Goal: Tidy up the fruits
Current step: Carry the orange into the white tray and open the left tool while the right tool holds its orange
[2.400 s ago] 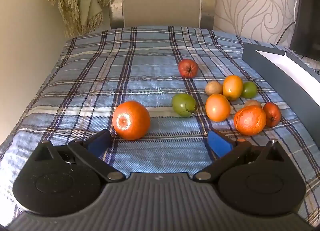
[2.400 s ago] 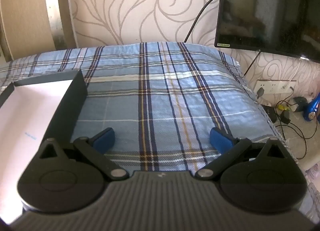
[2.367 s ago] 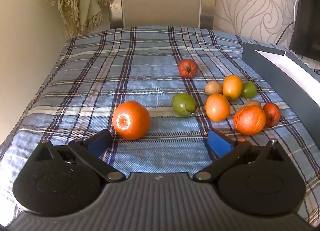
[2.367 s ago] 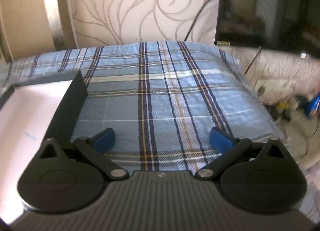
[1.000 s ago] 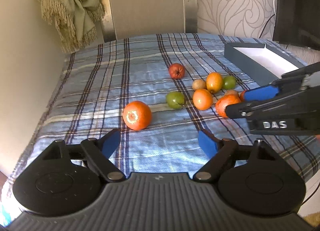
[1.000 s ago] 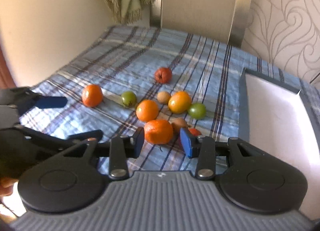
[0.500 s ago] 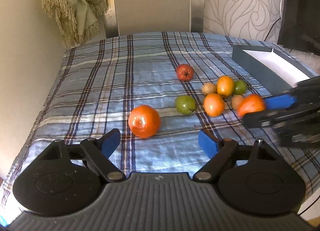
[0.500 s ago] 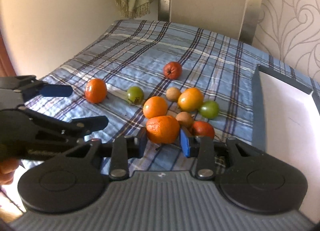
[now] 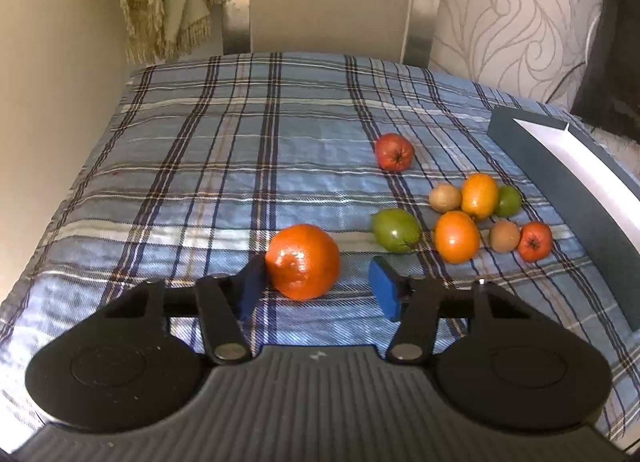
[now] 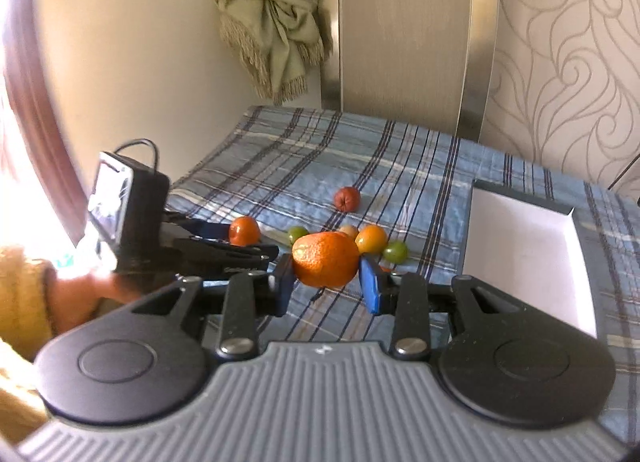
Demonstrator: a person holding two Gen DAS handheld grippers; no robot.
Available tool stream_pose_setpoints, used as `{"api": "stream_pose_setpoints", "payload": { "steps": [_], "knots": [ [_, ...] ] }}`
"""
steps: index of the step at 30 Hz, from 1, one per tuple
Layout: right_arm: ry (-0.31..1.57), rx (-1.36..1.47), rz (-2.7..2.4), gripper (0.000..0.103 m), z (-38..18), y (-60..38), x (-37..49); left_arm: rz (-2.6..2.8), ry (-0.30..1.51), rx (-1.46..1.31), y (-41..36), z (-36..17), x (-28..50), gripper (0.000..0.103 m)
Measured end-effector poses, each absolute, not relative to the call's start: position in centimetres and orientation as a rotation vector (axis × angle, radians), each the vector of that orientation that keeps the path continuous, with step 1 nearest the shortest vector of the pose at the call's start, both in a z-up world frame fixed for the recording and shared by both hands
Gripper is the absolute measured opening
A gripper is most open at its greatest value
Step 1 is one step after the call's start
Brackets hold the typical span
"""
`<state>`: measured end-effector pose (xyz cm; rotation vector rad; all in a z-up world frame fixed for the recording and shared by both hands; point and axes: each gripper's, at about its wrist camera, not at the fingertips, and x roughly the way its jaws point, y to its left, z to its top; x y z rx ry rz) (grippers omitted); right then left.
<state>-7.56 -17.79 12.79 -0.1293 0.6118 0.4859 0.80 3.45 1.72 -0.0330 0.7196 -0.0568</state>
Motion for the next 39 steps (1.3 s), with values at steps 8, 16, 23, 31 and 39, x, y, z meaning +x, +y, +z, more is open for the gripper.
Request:
{"api": "stream_pose_setpoints", "payload": {
  "steps": [8,16,23,31,39],
  "knots": [
    [0.643,-0.109,0.472,0.038,12.3,-18.5,-8.0,-0.03,0.714,-0.007,3.4,1.6,1.0,0.045],
    [0.63,-0.072,0.451,0.038,12.2,-19.8,-8.4,-0.005,0.724,0.008,3.1,2.1,0.6,0.042],
    [0.625,-0.035,0.426,0.038,11.7,-21.5,-8.2,-0.023,0.714,-0.002,2.1,4.3,-0.4,0.042],
    [0.609,-0.009,0.411,0.038,11.8,-22.6,-8.6,-0.121,0.662,0.011,-1.7,7.9,-0.6,0.042],
    [0.605,-0.012,0.347,0.038,12.0,-24.3,-9.4,-0.27,0.614,0.023,-7.2,9.7,0.1,0.042]
  ]
}}
